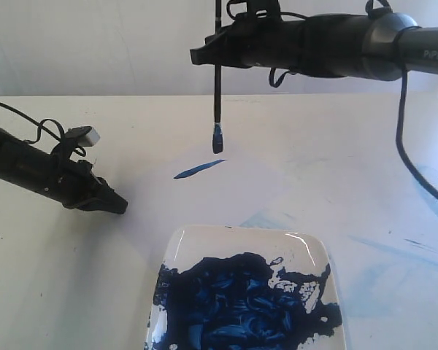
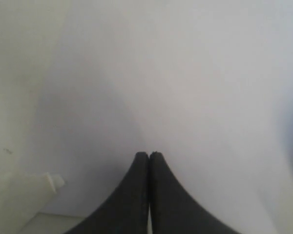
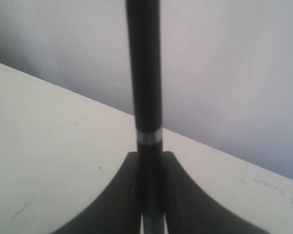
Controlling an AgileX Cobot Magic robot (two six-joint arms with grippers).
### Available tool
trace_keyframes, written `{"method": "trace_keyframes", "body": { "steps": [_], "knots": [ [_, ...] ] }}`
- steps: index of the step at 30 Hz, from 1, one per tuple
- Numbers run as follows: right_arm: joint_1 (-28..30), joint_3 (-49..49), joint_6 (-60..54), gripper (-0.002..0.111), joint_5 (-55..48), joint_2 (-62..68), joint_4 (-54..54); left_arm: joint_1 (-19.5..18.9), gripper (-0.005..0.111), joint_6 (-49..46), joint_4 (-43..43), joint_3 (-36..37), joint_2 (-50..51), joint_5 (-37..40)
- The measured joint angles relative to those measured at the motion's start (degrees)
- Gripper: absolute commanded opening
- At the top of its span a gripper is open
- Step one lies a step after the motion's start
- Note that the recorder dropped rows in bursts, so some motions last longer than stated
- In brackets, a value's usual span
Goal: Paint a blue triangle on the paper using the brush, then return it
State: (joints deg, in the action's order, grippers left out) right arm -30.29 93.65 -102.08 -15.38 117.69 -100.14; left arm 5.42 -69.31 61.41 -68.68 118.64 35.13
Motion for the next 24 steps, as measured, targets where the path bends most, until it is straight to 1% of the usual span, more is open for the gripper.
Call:
{"method": "trace_keyframes", "body": {
  "steps": [6, 13, 15, 20, 24],
  "knots": [
    [-0.16, 0.0, 0.0, 0.0, -11.58, -1.22, 0.0, 0.0, 0.0, 0.0, 0.12, 0.0, 0.0, 0.0],
    [-3.44, 0.0, 0.0, 0.0, -12.66, -0.73, 0.1, 0.0, 0.0, 0.0, 0.12, 0.0, 0.0, 0.0],
    [-4.65, 0.0, 0.0, 0.0, -10.64, -0.24, 0.2, 0.0, 0.0, 0.0, 0.12, 0.0, 0.0, 0.0],
    [-7.88, 0.0, 1.76, 0.0, -1.52, 0.33, 0.2, 0.0, 0.0, 0.0, 0.12, 0.0, 0.0, 0.0],
    [-11.47, 0.0, 2.78, 0.0, 11.26, -0.51, 0.22, 0.0, 0.0, 0.0, 0.12, 0.0, 0.0, 0.0]
  ]
}}
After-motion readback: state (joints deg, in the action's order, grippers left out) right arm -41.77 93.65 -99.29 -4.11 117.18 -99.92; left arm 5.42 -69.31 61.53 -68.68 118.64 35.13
